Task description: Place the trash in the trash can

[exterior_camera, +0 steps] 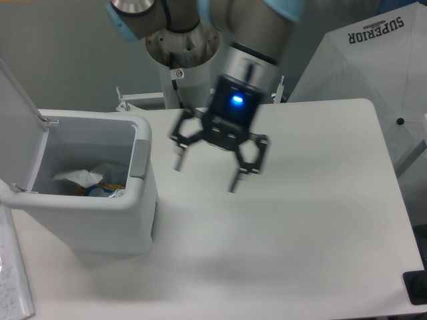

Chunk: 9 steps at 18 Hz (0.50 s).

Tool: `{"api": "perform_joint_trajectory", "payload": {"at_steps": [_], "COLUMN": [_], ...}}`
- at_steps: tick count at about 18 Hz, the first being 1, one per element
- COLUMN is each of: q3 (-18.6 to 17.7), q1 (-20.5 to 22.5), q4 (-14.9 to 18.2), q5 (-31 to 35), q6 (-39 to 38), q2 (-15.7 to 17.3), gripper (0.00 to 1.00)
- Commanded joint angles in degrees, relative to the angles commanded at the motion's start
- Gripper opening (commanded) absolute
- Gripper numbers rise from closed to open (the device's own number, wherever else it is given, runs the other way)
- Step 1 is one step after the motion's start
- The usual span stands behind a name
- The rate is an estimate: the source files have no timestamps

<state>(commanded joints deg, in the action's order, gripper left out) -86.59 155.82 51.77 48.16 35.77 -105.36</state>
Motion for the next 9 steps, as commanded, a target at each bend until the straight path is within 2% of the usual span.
{"api": "perform_joint_trajectory", "payload": {"at_steps": [2,5,9], "q3": [2.3,2.4,2.4], "q1": [0.5,1.7,2.5], "q4": [0.2,0.1,0.6], "q5": [3.2,10.4,17.6], "q6": [0.2,0.6,6.8], "q2": [-2.6,-3.5,-5.2], "gripper": [1.00,1.00,1.00]}}
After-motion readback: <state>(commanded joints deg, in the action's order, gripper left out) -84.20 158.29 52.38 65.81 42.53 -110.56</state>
